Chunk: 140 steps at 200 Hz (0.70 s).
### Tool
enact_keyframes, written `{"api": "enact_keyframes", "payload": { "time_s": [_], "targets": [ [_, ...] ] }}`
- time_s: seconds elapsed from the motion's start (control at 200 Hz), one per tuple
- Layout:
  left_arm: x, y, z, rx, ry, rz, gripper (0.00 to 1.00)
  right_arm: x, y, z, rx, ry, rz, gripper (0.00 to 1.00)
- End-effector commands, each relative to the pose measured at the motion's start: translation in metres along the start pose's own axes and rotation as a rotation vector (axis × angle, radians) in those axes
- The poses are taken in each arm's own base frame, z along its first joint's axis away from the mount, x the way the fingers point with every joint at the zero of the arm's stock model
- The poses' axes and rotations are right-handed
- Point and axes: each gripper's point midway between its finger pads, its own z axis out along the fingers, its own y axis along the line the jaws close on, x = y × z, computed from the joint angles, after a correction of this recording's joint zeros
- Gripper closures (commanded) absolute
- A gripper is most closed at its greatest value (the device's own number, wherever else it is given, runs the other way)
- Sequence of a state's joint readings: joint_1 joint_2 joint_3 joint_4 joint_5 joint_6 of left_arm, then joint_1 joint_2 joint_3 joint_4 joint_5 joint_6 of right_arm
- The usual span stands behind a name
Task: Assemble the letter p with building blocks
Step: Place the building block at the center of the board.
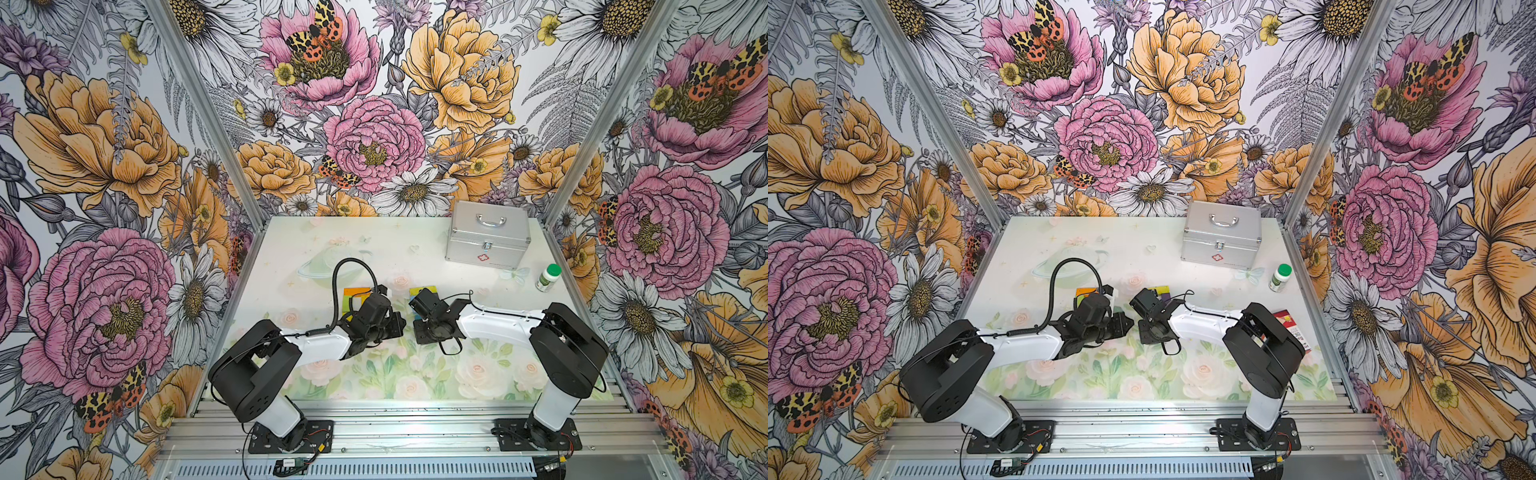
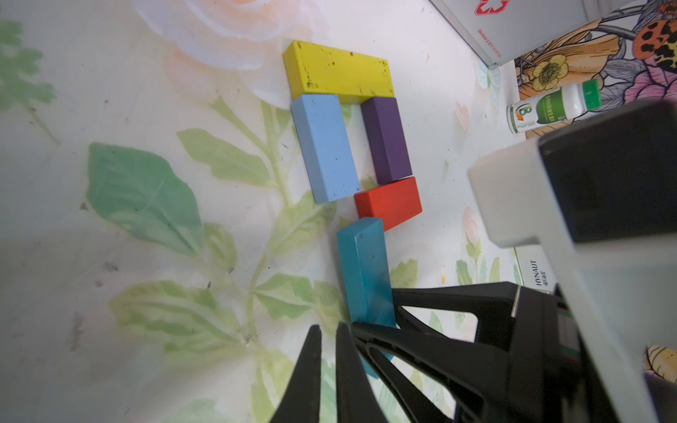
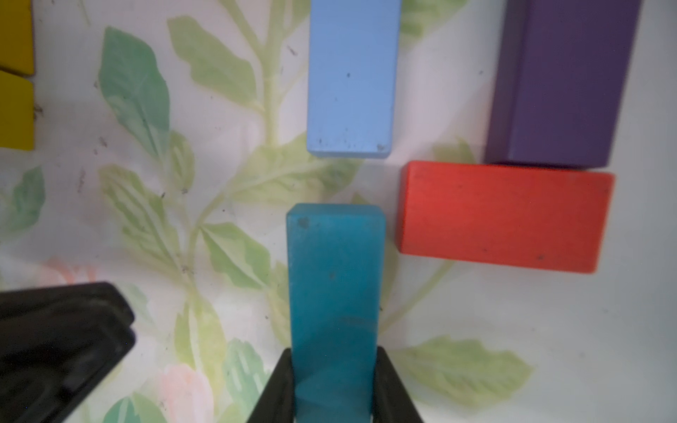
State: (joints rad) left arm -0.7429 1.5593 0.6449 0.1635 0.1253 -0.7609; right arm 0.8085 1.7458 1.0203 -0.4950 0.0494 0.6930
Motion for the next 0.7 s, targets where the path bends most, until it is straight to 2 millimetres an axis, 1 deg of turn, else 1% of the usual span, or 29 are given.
{"api": "enact_keyframes", "payload": {
  "time_s": [0.0, 0.03, 0.075, 0.135, 0.2, 0.315, 0.42, 0.475, 0.48, 0.495, 0.545, 0.59, 0.675, 0.695],
  "targets": [
    [0.0, -0.01, 0.002, 0.036, 0.002, 0.002, 0.88, -0.015, 0.011, -0.007, -0.023, -0.049, 0.016, 0.65],
    [0.001, -0.01, 0.002, 0.036, 0.003, 0.0, 0.88, -0.016, 0.012, -0.01, -0.03, -0.054, 0.016, 0.6],
    [0.001, -0.011, 0.002, 0.037, 0.004, 0.001, 0.88, -0.018, 0.013, -0.015, -0.037, -0.066, 0.017, 0.51],
    [0.001, -0.01, 0.003, 0.035, 0.006, 0.001, 0.88, -0.02, 0.014, -0.021, -0.049, -0.082, 0.01, 0.45],
    [0.002, -0.012, 0.004, 0.038, 0.008, 0.003, 0.89, -0.022, 0.016, -0.028, -0.063, -0.093, 0.0, 0.41],
    [0.005, -0.016, 0.005, 0.042, 0.015, 0.009, 0.89, -0.021, 0.02, -0.04, -0.104, -0.102, -0.009, 0.42],
    [0.01, -0.02, 0.007, 0.05, 0.032, 0.014, 0.93, -0.017, 0.014, -0.051, -0.121, -0.117, 0.0, 0.5],
    [0.015, -0.022, 0.009, 0.051, 0.044, 0.016, 0.96, -0.012, 0.01, -0.053, -0.126, -0.113, 0.003, 0.61],
    [0.015, -0.022, 0.01, 0.05, 0.046, 0.015, 0.97, -0.015, 0.005, -0.053, -0.123, -0.117, 0.015, 0.62],
    [0.016, -0.023, 0.01, 0.053, 0.047, 0.016, 0.98, -0.014, -0.001, -0.052, -0.115, -0.114, 0.029, 0.65],
    [0.019, -0.024, 0.012, 0.052, 0.055, 0.013, 1.0, -0.01, -0.012, -0.049, -0.109, -0.101, 0.05, 0.78],
    [0.02, -0.024, 0.013, 0.05, 0.059, 0.011, 1.0, -0.005, -0.021, -0.045, -0.103, -0.087, 0.063, 0.88],
    [0.022, -0.023, 0.014, 0.048, 0.065, 0.008, 1.0, 0.001, -0.028, -0.038, -0.141, -0.07, 0.086, 1.0],
    [0.022, -0.024, 0.015, 0.05, 0.069, 0.006, 1.0, 0.001, -0.029, -0.037, -0.152, -0.069, 0.093, 1.0]
  ]
}}
